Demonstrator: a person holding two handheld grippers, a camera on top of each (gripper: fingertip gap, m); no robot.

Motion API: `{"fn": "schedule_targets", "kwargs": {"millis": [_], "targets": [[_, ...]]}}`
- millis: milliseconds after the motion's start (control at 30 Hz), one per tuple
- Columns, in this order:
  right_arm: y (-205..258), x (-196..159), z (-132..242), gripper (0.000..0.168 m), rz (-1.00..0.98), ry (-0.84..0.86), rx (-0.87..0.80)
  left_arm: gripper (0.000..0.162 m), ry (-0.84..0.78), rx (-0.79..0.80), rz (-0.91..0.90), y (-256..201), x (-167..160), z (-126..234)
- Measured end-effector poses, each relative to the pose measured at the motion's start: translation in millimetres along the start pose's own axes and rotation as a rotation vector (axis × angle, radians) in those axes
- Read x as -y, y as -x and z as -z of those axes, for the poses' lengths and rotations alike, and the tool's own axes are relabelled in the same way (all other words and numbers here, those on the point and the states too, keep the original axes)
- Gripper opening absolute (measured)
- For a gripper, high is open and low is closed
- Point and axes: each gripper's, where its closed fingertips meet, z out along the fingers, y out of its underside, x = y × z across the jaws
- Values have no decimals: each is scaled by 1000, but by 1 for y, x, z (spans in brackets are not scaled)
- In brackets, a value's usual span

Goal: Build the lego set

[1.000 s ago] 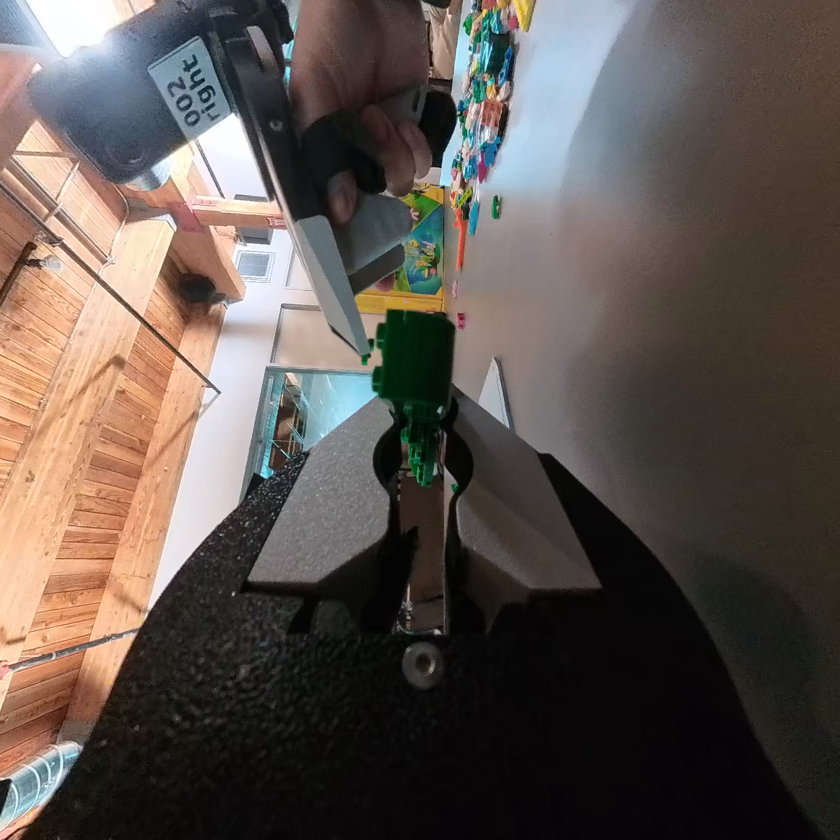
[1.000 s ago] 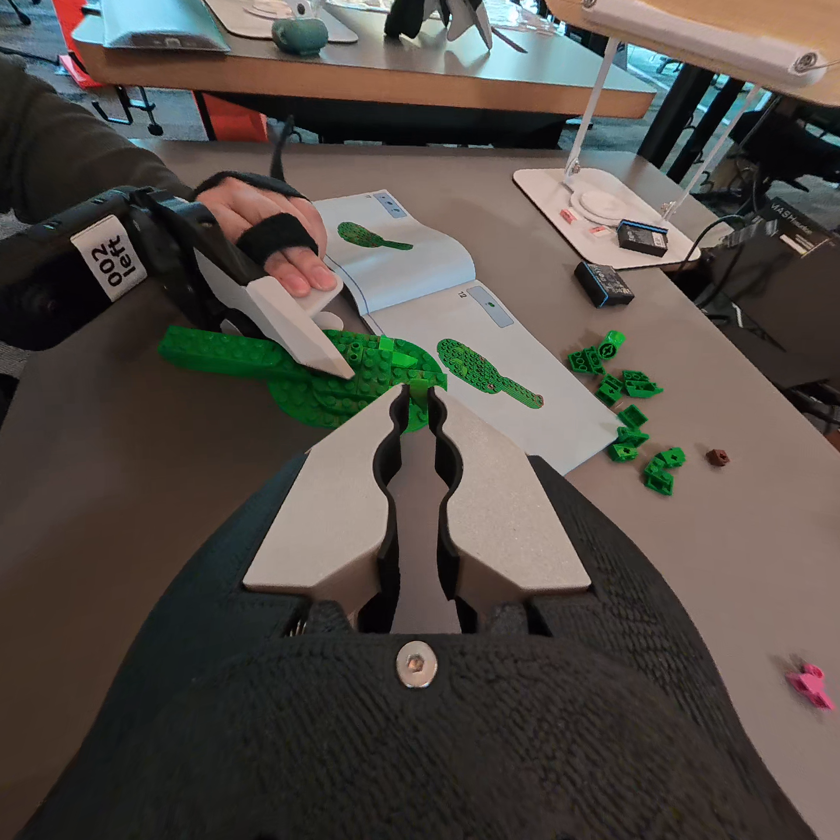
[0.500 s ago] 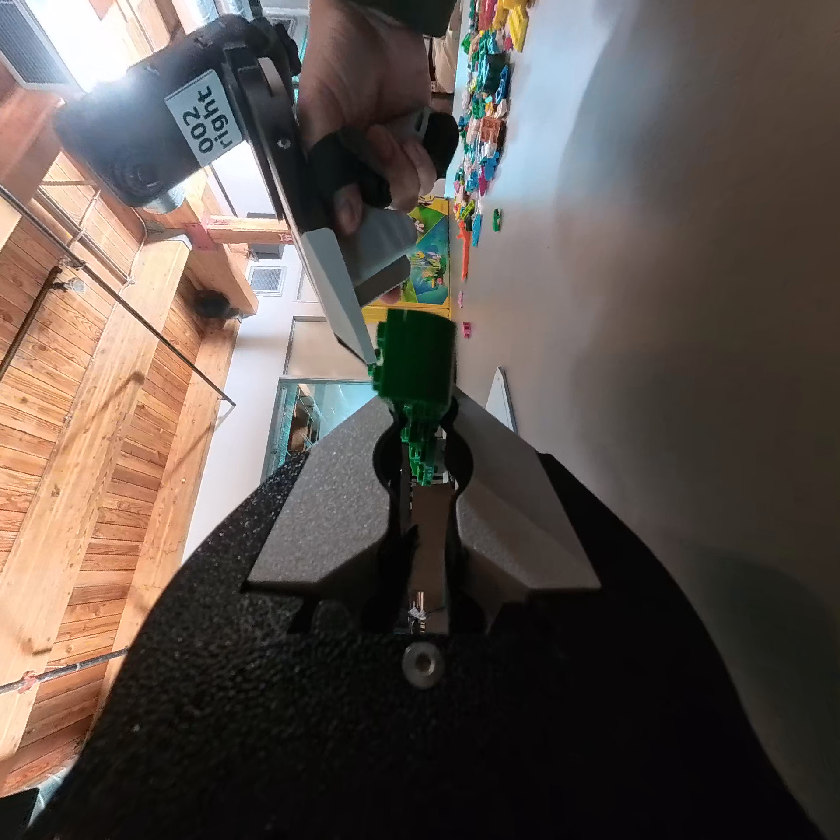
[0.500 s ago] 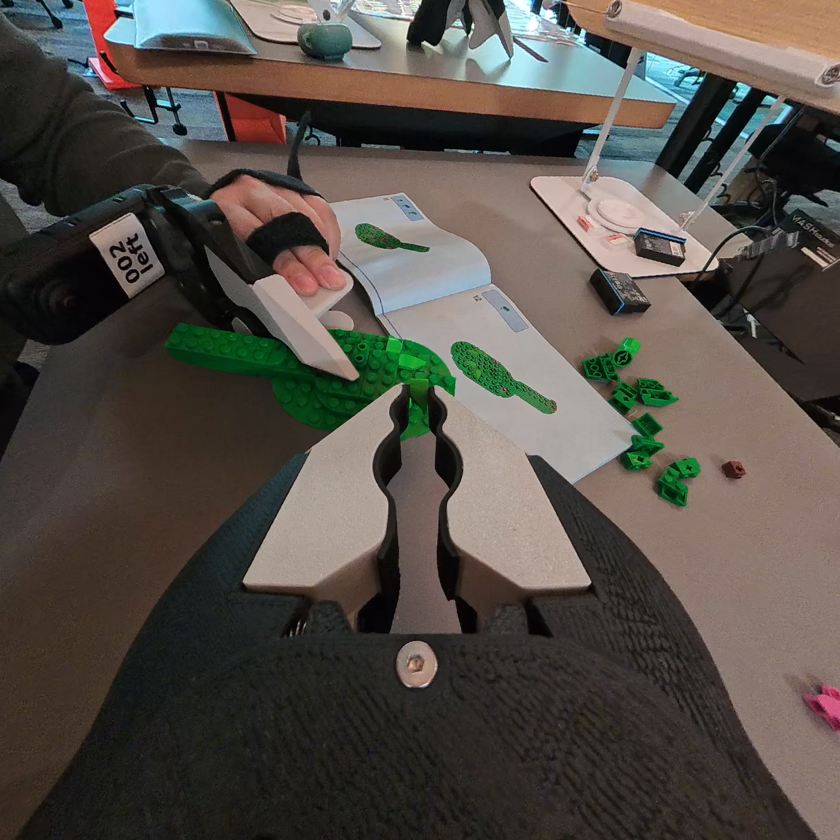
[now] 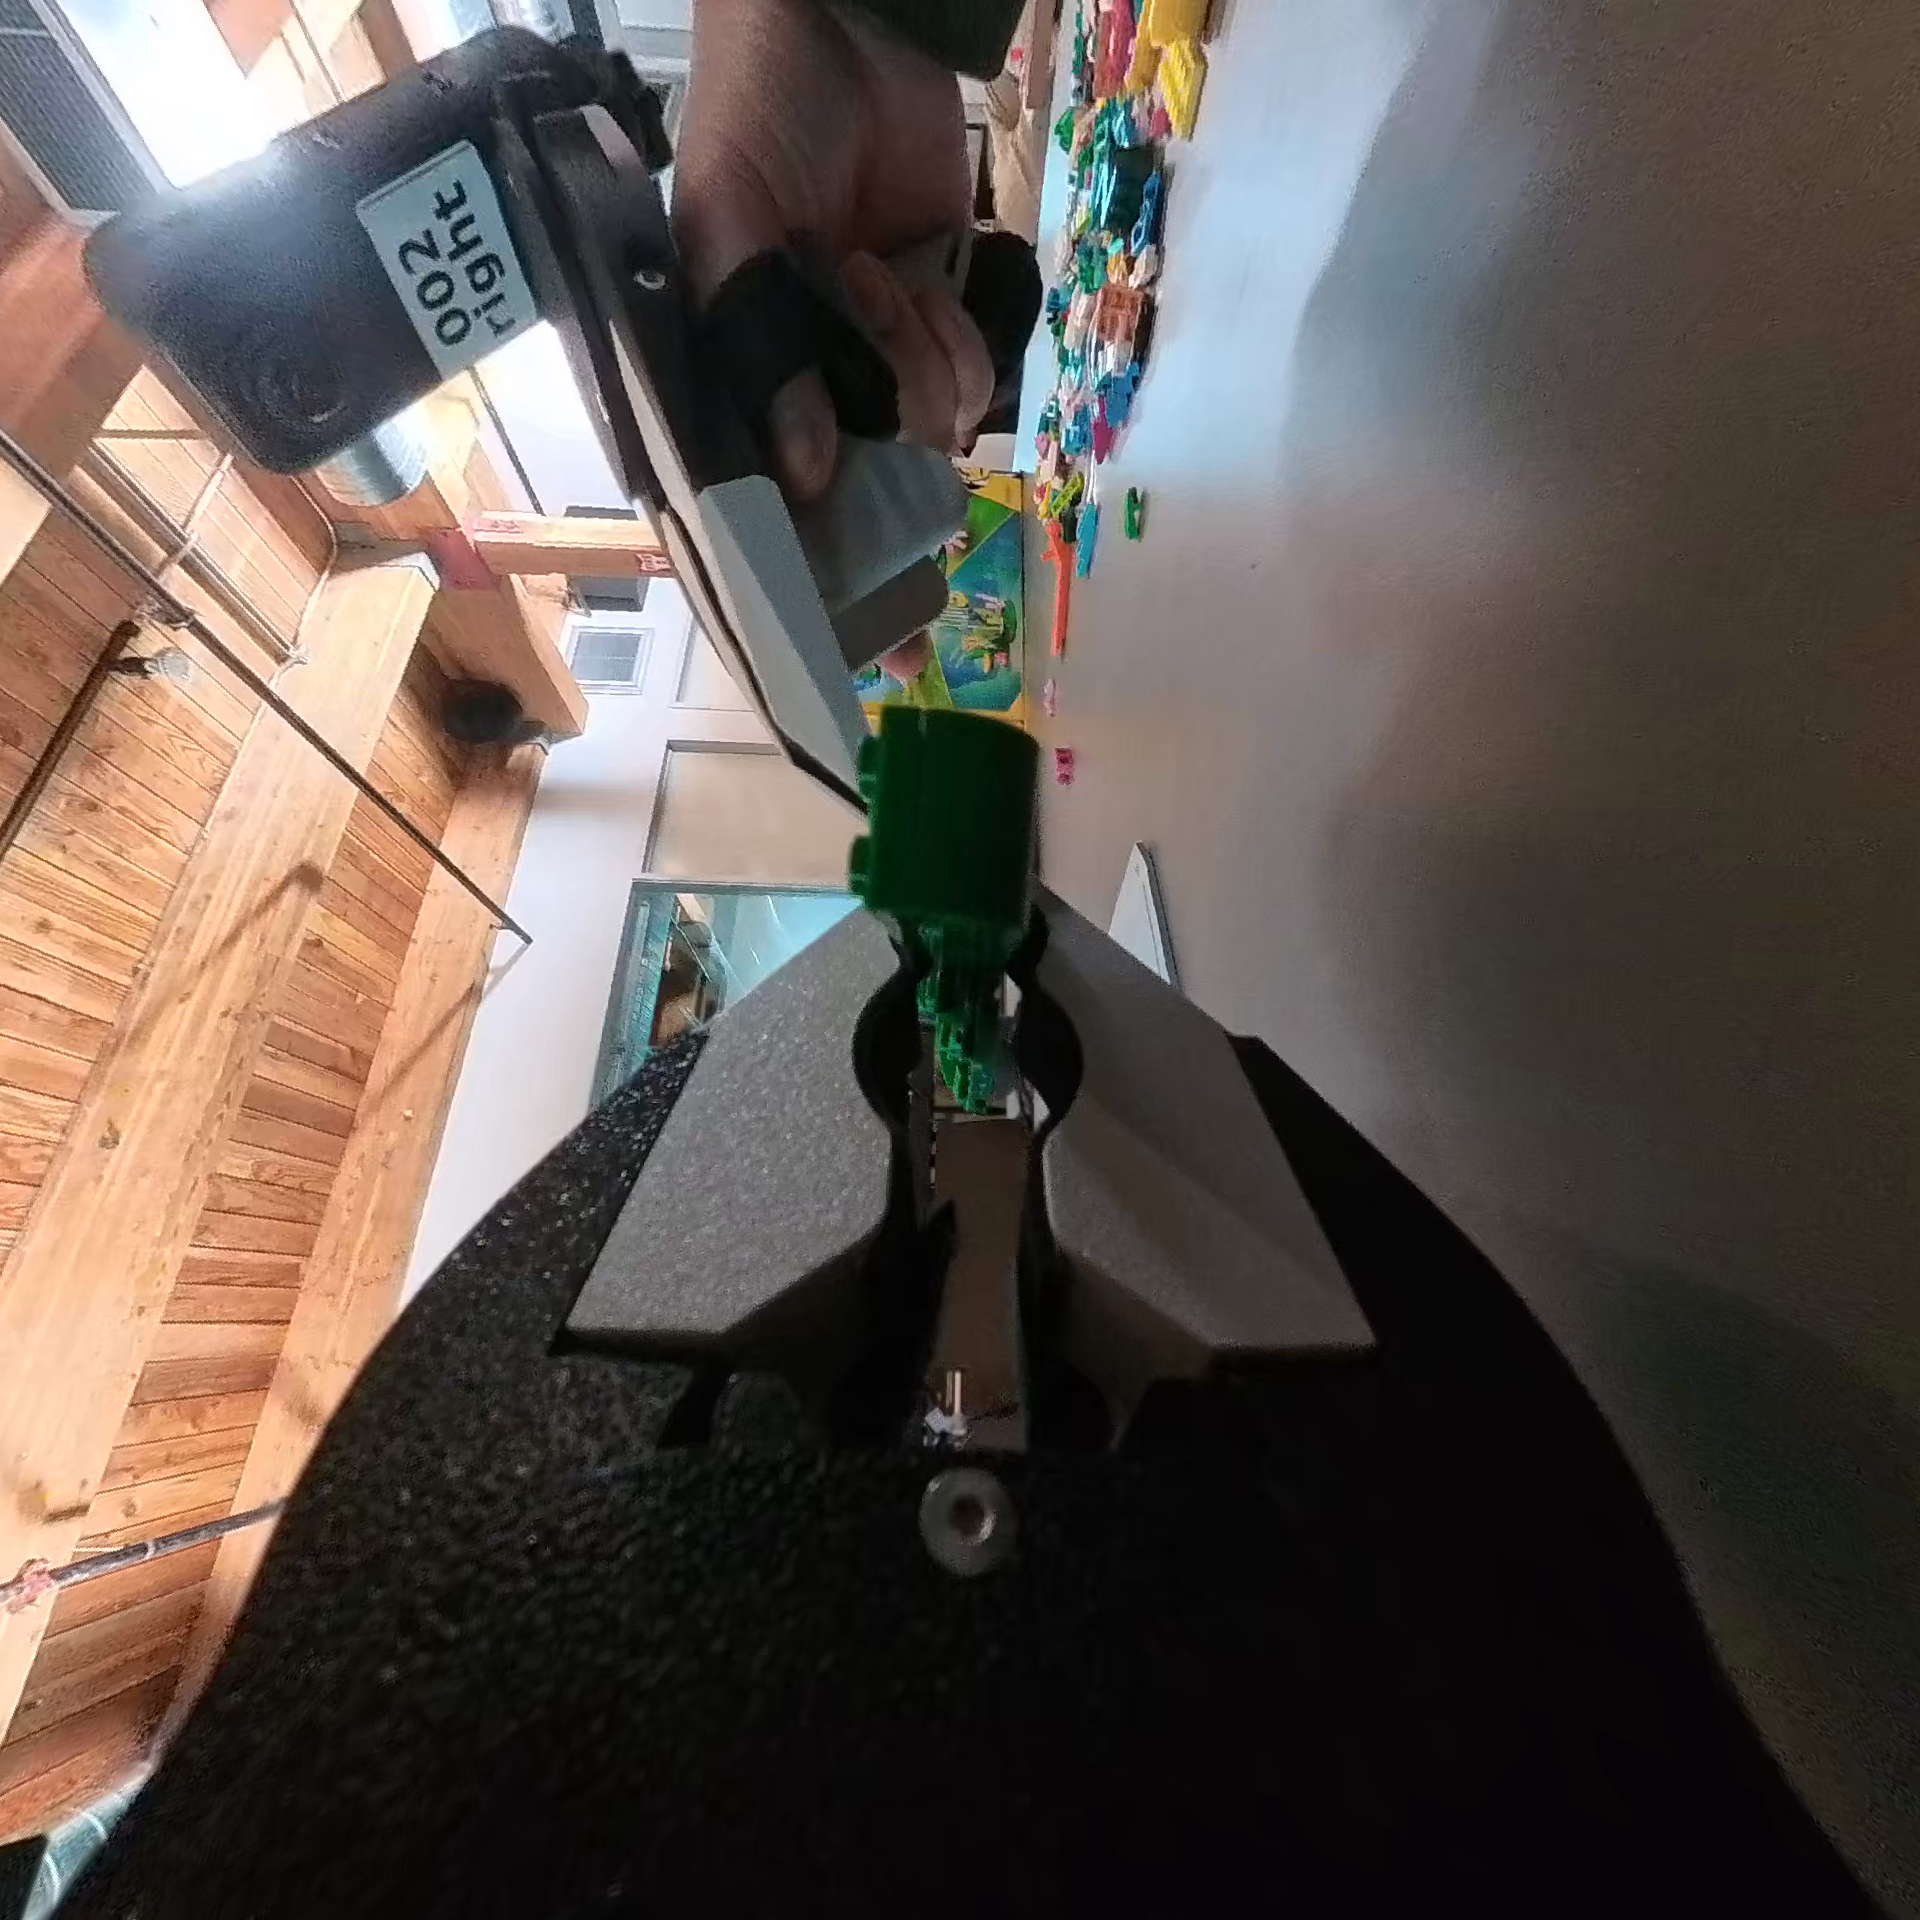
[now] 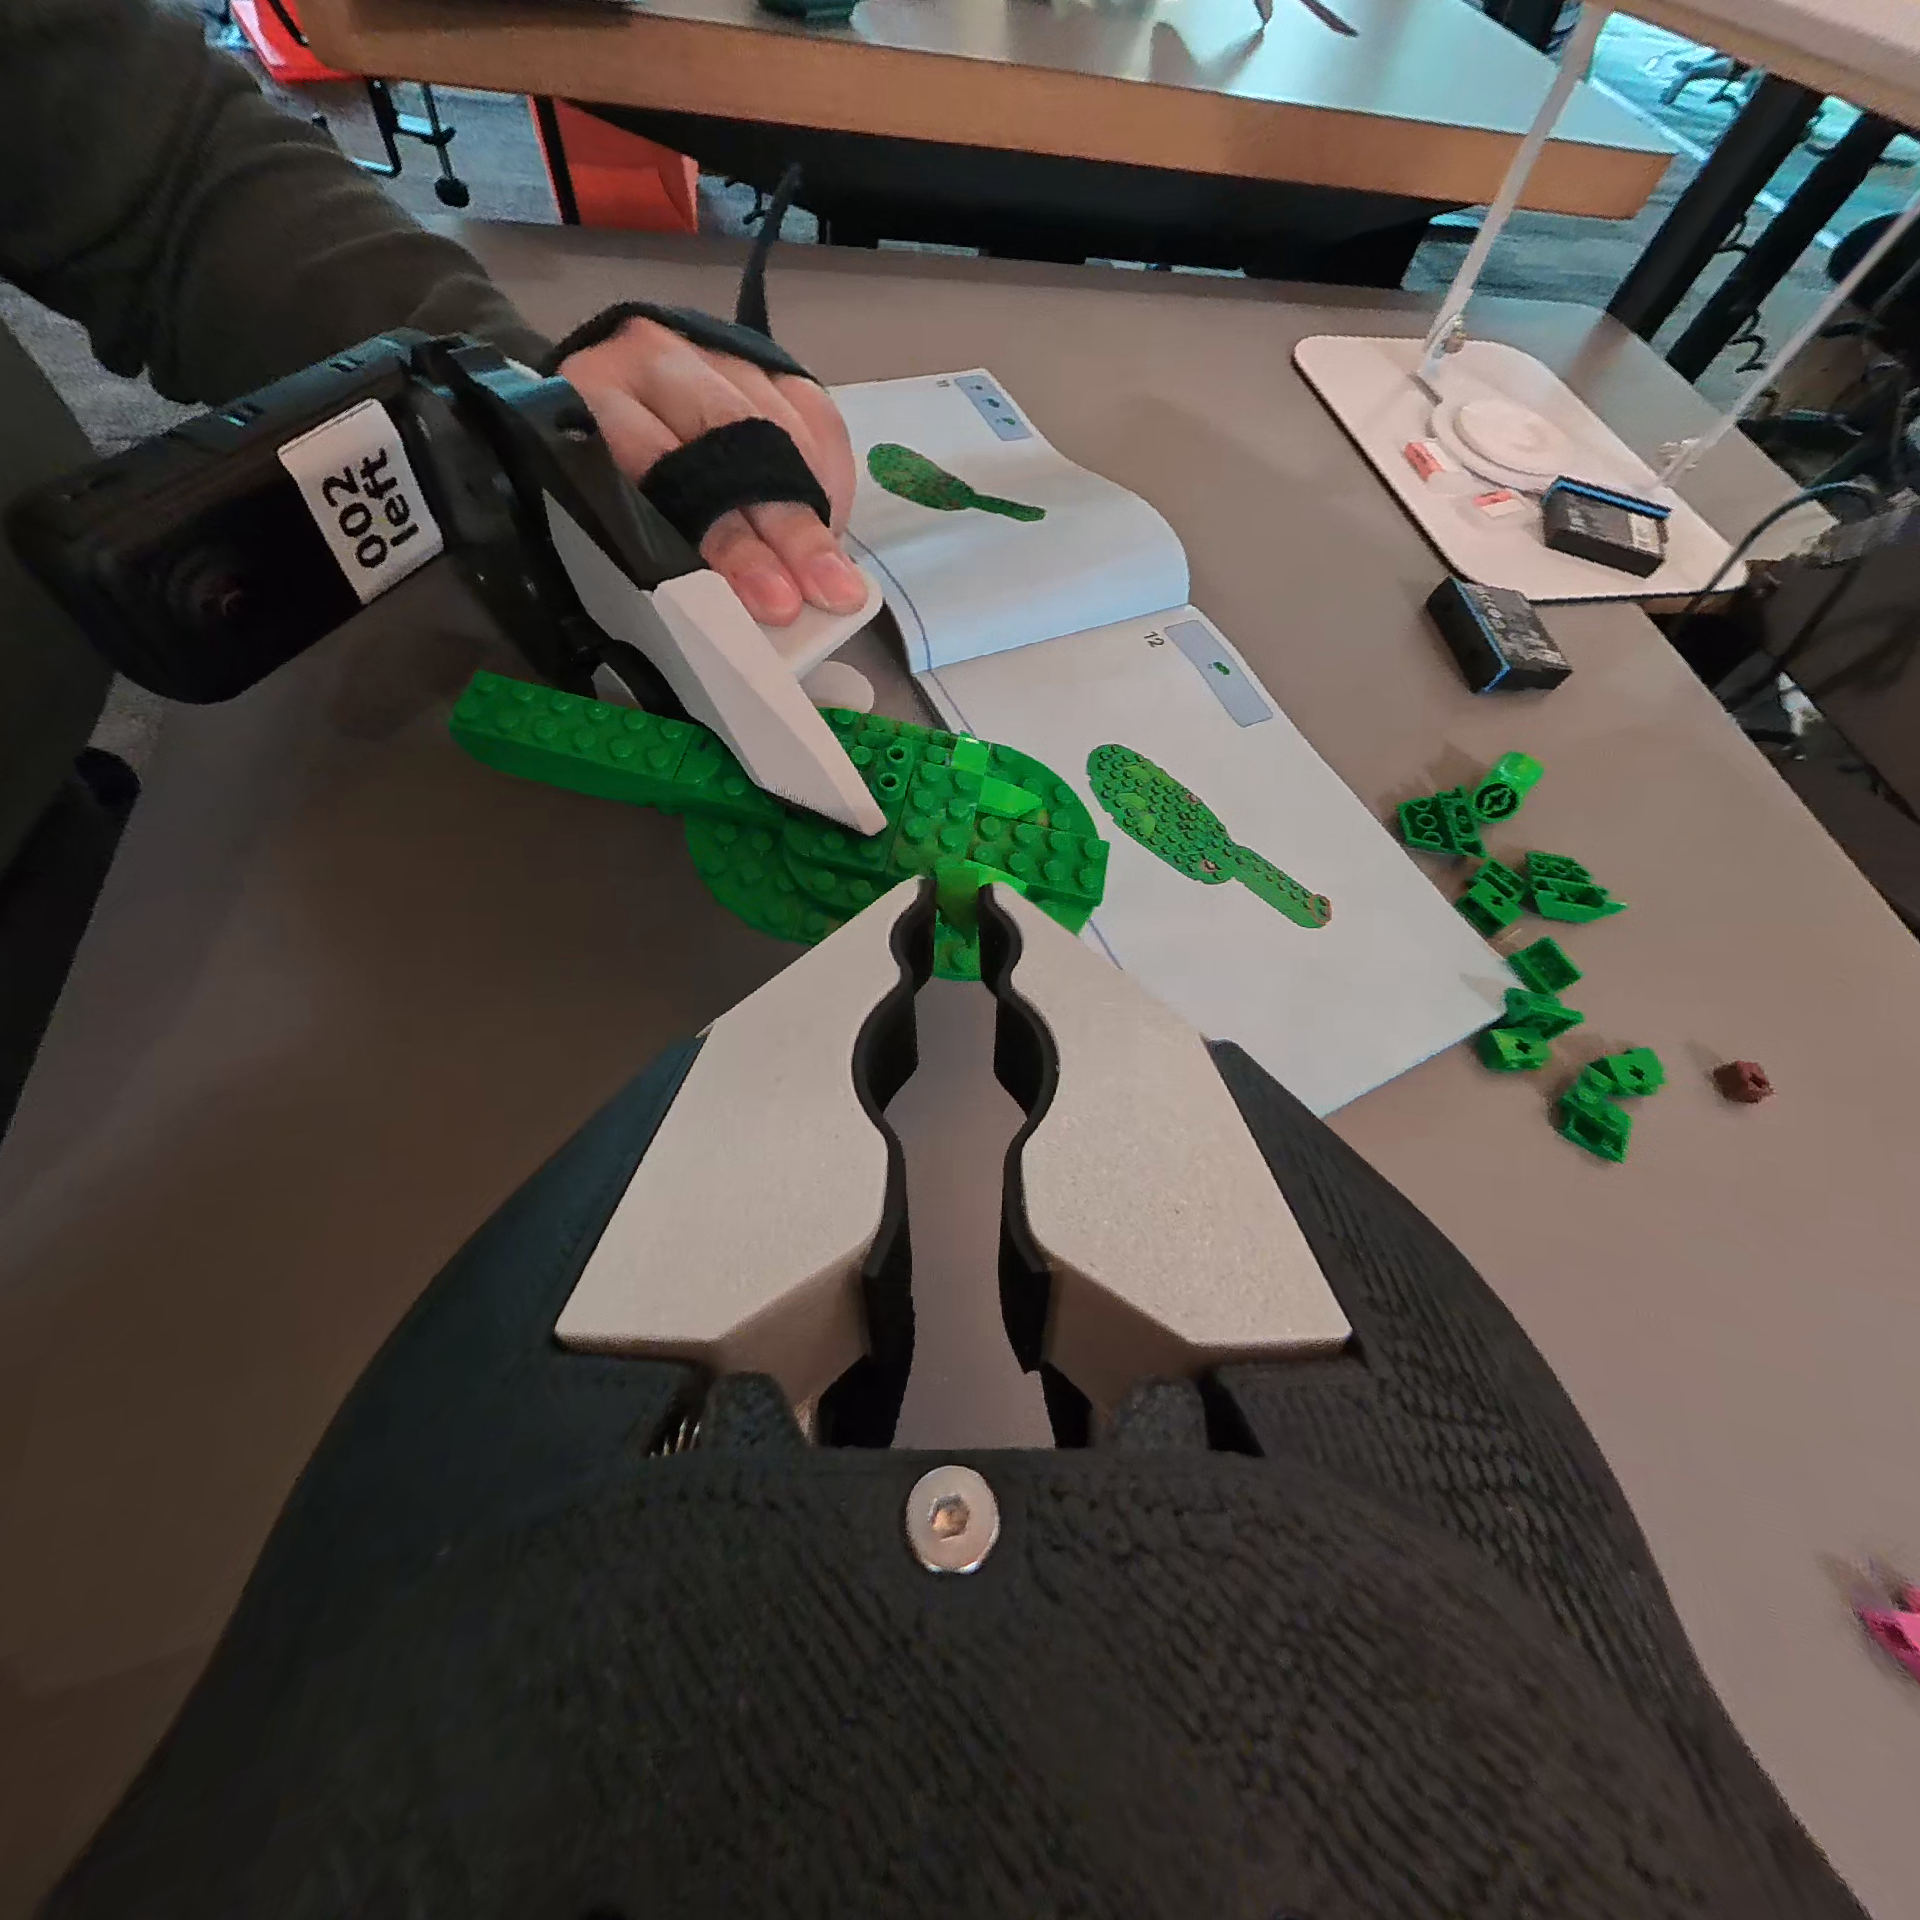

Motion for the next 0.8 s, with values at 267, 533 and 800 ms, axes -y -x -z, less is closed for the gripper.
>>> {"fn": "schedule_targets", "kwargs": {"millis": [267,533,800], "targets": [[4,0,-5,7,-2,42,-8,10,15,33,-2,6,-2,0],[2,0,-7,7,-47,59,-26,10,22,40,-14,7,-1,0],[0,-2,-12,7,-86,79,-43,10,49,44,-17,7,-5,-1]]}}
